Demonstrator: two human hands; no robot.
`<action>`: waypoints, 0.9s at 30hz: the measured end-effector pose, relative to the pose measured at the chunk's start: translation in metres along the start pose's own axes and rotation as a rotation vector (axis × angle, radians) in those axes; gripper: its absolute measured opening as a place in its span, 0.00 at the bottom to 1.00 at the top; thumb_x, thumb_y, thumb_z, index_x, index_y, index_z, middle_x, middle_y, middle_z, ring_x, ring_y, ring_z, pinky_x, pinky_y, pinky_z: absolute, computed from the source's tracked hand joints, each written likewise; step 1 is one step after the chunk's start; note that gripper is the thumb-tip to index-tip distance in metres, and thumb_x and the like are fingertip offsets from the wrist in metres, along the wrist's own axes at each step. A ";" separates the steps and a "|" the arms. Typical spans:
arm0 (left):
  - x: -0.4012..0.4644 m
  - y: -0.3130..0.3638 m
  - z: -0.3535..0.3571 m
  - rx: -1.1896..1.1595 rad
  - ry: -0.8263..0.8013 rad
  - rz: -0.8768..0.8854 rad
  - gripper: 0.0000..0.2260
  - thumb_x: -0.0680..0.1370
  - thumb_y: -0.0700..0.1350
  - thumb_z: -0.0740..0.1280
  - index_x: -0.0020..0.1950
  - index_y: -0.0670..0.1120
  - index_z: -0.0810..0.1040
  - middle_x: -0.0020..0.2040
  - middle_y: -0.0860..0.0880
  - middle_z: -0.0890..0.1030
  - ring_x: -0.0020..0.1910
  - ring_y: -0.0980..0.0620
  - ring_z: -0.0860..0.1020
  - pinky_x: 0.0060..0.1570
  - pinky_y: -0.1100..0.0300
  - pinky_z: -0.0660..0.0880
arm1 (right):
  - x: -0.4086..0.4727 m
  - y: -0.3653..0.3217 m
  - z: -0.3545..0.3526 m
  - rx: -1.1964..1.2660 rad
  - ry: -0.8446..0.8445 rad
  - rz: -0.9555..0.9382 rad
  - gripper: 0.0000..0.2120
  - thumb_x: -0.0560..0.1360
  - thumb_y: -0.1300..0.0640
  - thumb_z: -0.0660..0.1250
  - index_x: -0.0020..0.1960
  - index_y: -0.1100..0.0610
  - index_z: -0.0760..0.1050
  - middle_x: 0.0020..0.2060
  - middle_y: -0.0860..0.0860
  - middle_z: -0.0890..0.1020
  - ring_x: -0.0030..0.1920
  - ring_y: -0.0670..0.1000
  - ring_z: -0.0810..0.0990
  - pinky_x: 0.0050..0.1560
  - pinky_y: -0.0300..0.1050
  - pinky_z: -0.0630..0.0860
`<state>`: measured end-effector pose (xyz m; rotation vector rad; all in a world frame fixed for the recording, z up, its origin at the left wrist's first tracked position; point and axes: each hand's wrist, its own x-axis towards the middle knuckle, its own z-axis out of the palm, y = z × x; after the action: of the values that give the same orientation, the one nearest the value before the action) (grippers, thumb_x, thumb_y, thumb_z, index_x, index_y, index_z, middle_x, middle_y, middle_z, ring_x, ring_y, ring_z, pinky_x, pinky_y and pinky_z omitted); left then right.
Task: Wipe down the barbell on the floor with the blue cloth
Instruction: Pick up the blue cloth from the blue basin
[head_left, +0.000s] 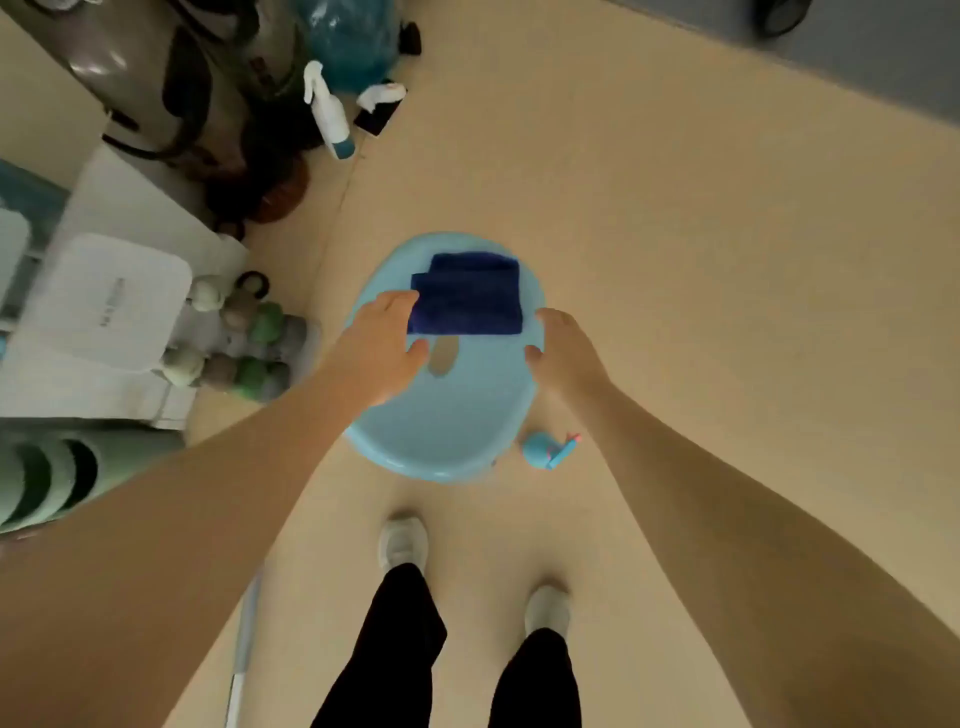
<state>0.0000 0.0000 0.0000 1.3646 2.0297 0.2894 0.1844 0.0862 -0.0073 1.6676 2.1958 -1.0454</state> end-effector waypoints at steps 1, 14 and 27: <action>0.008 -0.008 0.003 -0.047 0.024 -0.036 0.21 0.77 0.40 0.63 0.69 0.36 0.65 0.68 0.38 0.68 0.67 0.41 0.67 0.66 0.52 0.62 | 0.014 -0.005 0.008 0.035 0.026 0.025 0.21 0.78 0.62 0.57 0.70 0.62 0.62 0.69 0.59 0.67 0.67 0.60 0.67 0.65 0.51 0.66; 0.019 -0.074 0.017 -0.240 0.048 -0.224 0.22 0.78 0.42 0.62 0.72 0.42 0.63 0.72 0.43 0.65 0.67 0.45 0.69 0.65 0.58 0.62 | 0.060 -0.040 0.050 0.008 0.108 0.187 0.06 0.76 0.60 0.58 0.41 0.58 0.68 0.49 0.62 0.73 0.50 0.61 0.72 0.44 0.48 0.65; -0.092 -0.056 -0.016 -0.771 0.251 -0.407 0.19 0.82 0.51 0.53 0.71 0.47 0.67 0.69 0.47 0.70 0.67 0.49 0.69 0.68 0.60 0.60 | -0.036 -0.127 0.037 0.431 -0.295 -0.156 0.11 0.80 0.58 0.52 0.59 0.57 0.69 0.50 0.51 0.74 0.55 0.52 0.72 0.58 0.47 0.69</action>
<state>-0.0299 -0.1026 0.0204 0.4488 2.0051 0.9695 0.0731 0.0202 0.0375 1.3797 2.0301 -1.7835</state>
